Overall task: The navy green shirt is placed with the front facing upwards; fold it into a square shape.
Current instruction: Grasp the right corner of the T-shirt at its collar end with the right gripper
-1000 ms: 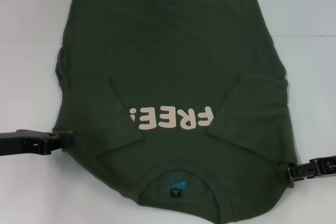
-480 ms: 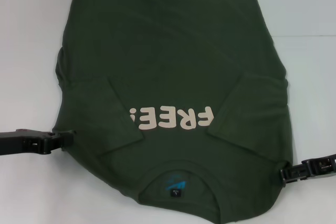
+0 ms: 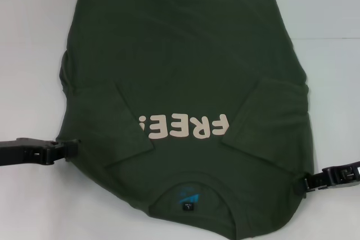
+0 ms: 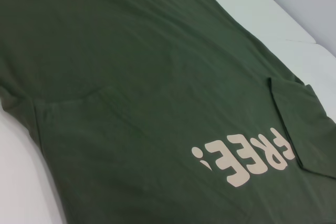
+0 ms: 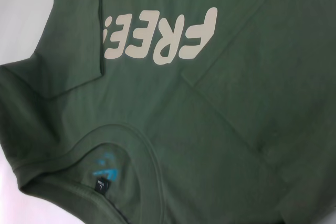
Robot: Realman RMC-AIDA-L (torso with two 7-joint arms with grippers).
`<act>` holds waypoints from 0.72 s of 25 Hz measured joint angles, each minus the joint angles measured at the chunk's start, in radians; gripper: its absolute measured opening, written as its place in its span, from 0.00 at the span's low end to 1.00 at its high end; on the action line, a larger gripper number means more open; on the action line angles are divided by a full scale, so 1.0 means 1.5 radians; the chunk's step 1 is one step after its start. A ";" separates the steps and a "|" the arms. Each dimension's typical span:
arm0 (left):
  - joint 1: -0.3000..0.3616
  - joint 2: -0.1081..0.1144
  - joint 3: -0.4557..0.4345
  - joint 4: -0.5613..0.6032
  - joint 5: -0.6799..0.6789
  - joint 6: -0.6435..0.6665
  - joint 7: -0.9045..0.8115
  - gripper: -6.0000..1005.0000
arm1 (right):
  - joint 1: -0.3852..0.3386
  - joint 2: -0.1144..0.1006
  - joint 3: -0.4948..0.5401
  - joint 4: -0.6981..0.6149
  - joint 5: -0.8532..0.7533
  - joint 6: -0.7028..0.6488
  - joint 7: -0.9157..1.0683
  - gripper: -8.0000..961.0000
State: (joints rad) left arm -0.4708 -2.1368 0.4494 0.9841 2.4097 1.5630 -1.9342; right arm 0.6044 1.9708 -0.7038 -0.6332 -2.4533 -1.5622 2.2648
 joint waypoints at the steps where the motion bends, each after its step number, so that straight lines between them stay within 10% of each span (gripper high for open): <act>1: 0.000 0.000 0.000 0.000 0.000 0.000 0.000 0.06 | -0.001 0.000 0.001 0.000 0.000 0.001 0.000 0.49; 11: 0.000 0.000 -0.001 0.003 0.000 0.000 0.000 0.06 | -0.010 0.005 0.004 0.000 0.001 0.009 -0.006 0.07; 18: 0.002 0.007 -0.042 0.005 -0.008 0.041 -0.003 0.06 | -0.029 0.005 0.040 -0.001 0.014 -0.006 -0.047 0.07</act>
State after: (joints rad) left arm -0.4686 -2.1258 0.3869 0.9917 2.3976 1.6239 -1.9387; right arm 0.5607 1.9783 -0.6436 -0.6351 -2.4317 -1.5711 2.1944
